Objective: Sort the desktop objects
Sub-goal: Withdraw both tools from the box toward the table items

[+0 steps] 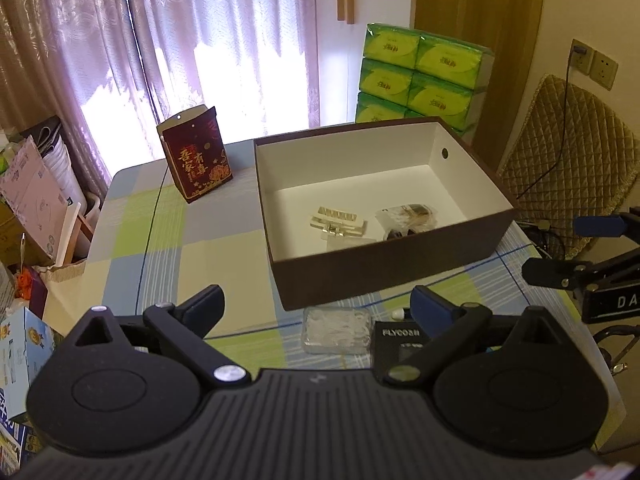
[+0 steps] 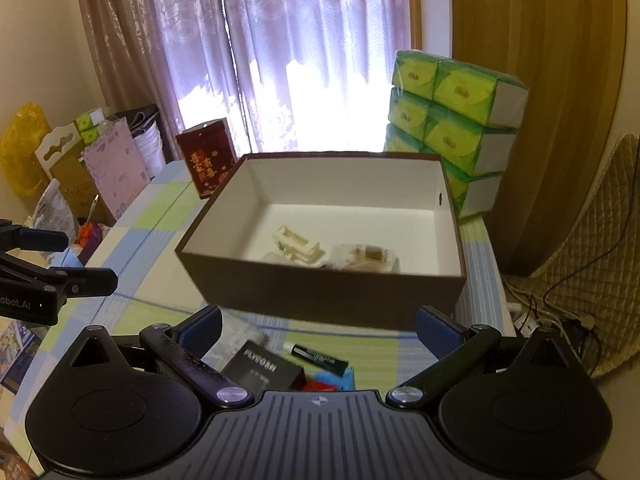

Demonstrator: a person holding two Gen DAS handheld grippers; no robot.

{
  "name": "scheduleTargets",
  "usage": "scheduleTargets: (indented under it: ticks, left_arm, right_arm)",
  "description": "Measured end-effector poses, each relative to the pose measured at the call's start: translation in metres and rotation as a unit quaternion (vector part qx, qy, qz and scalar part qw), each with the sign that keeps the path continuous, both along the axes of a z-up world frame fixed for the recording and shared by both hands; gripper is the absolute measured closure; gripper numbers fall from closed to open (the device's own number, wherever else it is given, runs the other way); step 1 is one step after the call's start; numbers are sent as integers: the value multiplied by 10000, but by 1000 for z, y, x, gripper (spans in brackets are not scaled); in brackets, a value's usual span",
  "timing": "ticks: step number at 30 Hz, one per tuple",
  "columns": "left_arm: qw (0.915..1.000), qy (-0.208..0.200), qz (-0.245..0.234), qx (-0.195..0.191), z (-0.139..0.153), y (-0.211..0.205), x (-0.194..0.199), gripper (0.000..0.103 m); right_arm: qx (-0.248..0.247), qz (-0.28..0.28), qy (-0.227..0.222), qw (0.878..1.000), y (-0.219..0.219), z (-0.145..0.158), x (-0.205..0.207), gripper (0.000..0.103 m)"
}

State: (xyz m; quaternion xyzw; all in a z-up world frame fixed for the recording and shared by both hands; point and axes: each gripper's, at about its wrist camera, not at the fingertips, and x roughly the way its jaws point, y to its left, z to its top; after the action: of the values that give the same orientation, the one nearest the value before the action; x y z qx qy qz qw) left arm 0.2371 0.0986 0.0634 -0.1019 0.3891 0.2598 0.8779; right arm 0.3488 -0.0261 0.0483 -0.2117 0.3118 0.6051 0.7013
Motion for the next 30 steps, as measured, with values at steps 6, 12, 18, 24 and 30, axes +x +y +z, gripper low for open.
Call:
scheduleTargets:
  ticks: [6,12,18,24,30]
  left_arm:
    - [10000,46,-15,-32,-4,-15,-11,5]
    - [9998,145,-10,-126,-14,-23,-19,5]
    - [9990,353,14,-273,-30,-28,-22,5]
    - [9984,482,51,-296,-45,-32,-23,5]
    - [9974,581,-45,-414,-63,-33,-22,5]
  right_arm:
    - [-52,-9,-14,10000,-16,-5,-6,2]
    - [-106,-48,-41,9999,-28,-13,-6,2]
    - [-288,-5,-43,9996,-36,-28,-9,2]
    - [-328,100,-102,9994,-40,-37,-12,2]
    - [-496,37,4,9988,-45,-52,-6,3]
